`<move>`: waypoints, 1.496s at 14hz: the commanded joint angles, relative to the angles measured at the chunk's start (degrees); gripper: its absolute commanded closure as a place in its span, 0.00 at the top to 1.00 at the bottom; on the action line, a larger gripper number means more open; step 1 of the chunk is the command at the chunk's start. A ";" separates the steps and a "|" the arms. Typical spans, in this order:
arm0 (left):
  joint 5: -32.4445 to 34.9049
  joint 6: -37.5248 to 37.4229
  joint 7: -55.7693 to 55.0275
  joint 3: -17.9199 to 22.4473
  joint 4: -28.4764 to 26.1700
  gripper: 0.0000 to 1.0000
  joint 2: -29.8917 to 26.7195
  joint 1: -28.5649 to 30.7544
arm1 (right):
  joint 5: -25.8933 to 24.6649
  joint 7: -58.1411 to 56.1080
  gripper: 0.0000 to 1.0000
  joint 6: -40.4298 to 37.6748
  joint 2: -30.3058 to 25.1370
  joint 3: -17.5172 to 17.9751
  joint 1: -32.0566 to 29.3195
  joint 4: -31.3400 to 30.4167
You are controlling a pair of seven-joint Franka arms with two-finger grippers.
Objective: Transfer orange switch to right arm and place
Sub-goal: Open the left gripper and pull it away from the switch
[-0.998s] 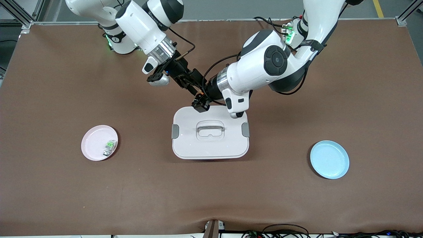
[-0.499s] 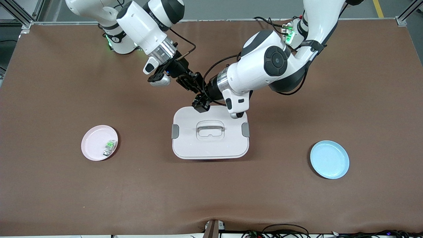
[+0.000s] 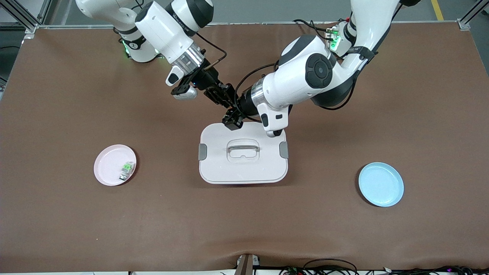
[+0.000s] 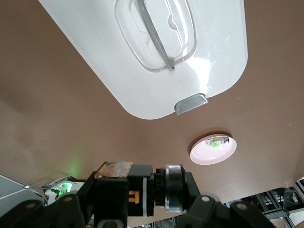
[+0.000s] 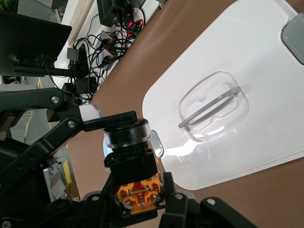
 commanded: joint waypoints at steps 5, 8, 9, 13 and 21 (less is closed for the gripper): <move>1.40 -1.25 0.23 -0.11 0.98 1.00 -0.45 1.10 | 0.28 0.50 0.00 0.45 1.73 -0.66 0.83 2.00; 6.22 -5.64 0.23 0.06 1.07 1.00 -1.32 2.33 | -2.26 -0.20 0.00 -0.69 1.64 -0.93 0.04 2.00; 7.98 -6.26 0.31 -0.20 0.98 1.00 -1.68 3.99 | -4.01 -0.20 0.00 -2.44 1.64 -1.19 -0.14 2.00; 13.42 -9.69 4.78 -0.03 1.07 1.00 -3.61 7.69 | -13.93 -0.29 0.00 -13.75 1.12 -1.54 -3.99 5.42; 21.53 -16.18 29.72 -0.03 0.81 1.00 -5.20 18.84 | -26.18 -17.75 0.00 -42.42 0.16 -1.54 -13.49 15.71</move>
